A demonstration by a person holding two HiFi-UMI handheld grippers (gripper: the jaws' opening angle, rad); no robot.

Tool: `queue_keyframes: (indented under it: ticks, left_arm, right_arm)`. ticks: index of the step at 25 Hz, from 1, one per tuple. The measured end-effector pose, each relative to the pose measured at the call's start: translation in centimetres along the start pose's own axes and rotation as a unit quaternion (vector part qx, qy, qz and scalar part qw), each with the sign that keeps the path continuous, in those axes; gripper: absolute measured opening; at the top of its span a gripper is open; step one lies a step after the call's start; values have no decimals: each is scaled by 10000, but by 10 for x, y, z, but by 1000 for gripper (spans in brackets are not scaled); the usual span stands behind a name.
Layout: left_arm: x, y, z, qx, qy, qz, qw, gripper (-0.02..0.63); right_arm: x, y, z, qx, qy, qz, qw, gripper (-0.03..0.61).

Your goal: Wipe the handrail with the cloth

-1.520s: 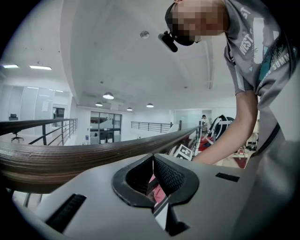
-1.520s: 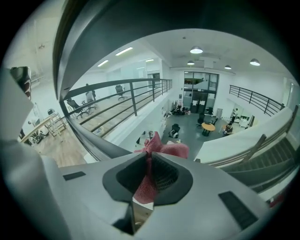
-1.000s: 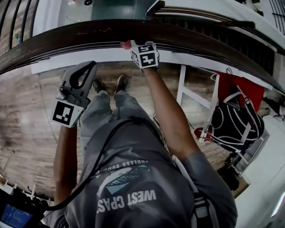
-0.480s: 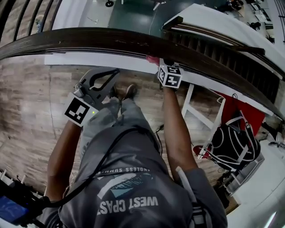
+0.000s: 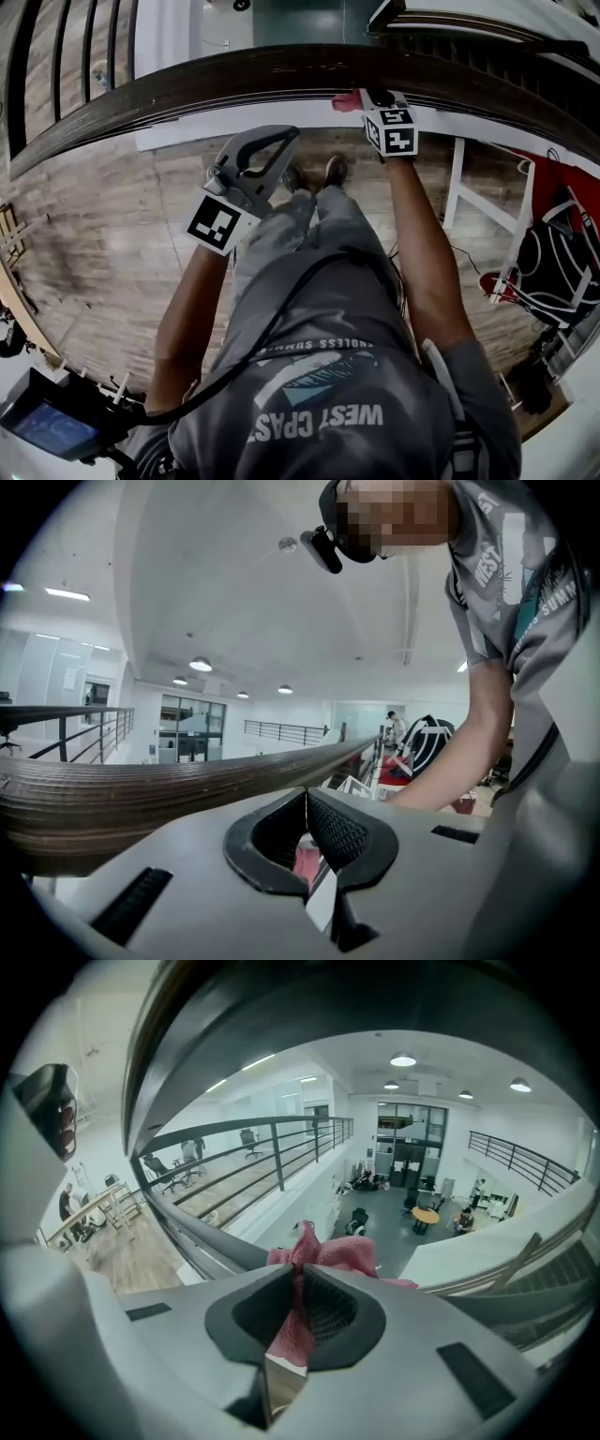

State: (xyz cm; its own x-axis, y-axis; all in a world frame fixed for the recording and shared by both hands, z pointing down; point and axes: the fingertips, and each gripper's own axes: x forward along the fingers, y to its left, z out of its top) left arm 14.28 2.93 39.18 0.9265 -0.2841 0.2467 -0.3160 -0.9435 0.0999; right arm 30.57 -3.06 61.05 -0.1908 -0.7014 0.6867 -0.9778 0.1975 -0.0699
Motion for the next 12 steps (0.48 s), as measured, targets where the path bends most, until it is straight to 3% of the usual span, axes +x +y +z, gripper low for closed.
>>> queue_keyframes:
  ticks: [7, 9, 12]
  left_arm:
    - [-5, -6, 0, 167, 44, -160, 9997, 6]
    - [1, -14, 2, 219, 62, -206, 9995, 6]
    - [10, -25, 11, 265, 14, -179, 9995, 6]
  right_arm:
    - [-34, -78, -23, 481, -31, -828, 9954, 29]
    - [-35, -77, -22, 523, -28, -819, 9953, 29]
    - [-25, -51, -15, 384, -42, -465, 9982, 29]
